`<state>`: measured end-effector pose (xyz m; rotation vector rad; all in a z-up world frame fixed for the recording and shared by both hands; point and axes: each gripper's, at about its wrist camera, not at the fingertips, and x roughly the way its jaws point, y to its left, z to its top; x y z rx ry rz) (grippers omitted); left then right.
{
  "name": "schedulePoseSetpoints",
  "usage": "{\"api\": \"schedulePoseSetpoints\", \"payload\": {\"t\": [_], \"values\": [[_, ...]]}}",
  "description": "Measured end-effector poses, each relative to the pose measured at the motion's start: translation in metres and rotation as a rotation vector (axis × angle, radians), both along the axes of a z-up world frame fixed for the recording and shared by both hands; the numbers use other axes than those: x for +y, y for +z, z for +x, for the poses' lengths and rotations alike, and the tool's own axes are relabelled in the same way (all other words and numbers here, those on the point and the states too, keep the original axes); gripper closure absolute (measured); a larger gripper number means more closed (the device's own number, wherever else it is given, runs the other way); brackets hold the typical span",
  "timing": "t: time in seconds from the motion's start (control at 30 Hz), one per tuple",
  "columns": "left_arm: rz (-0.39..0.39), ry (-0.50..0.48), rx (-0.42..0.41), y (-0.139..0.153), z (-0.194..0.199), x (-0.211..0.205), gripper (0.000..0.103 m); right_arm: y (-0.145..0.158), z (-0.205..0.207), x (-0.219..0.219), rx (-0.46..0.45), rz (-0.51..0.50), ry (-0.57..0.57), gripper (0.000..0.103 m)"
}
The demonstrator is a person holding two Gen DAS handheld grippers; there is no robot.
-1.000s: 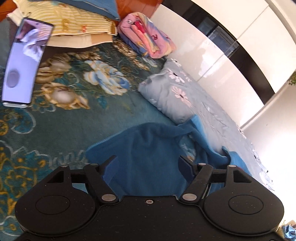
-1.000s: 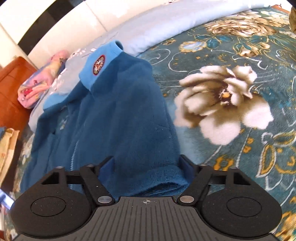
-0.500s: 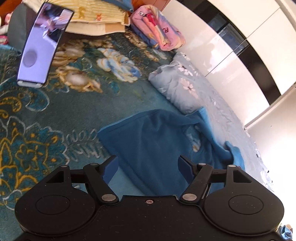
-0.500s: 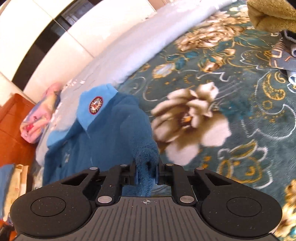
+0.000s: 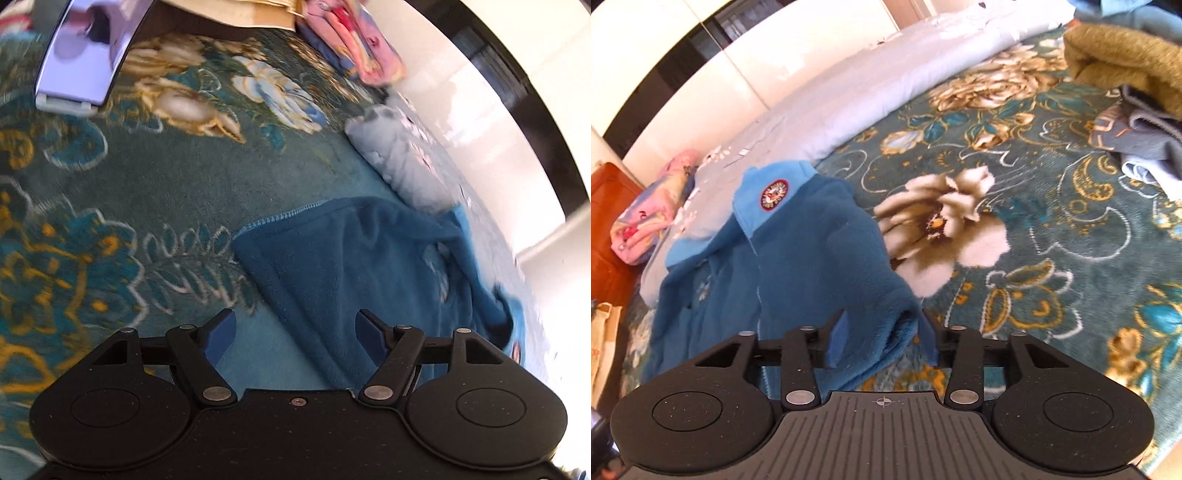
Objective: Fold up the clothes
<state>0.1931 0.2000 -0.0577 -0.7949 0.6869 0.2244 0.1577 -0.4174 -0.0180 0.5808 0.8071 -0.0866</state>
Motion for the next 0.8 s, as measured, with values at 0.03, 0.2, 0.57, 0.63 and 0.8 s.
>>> {"api": "schedulePoseSetpoints", "payload": {"t": [0.03,0.2,0.57,0.63,0.8], "values": [[0.009,0.009,-0.009,0.000,0.003,-0.005,0.028,0.001,-0.002,0.000,-0.003,-0.002,0.001,0.060],[0.074,0.031,-0.002,-0.005,0.024,-0.026,0.092,0.004,-0.004,0.004,0.000,0.004,-0.002,0.056],[0.278,-0.320,-0.305,0.062,0.014,-0.120,0.096,0.005,-0.010,-0.002,-0.014,-0.006,-0.025,0.052],[0.296,-0.470,-0.378,0.074,0.012,-0.153,0.095,0.002,-0.008,-0.001,-0.012,-0.001,-0.022,0.052],[0.292,-0.769,-0.432,0.076,0.009,-0.226,0.095,-0.004,-0.007,0.001,0.005,-0.002,-0.011,0.052]]}}
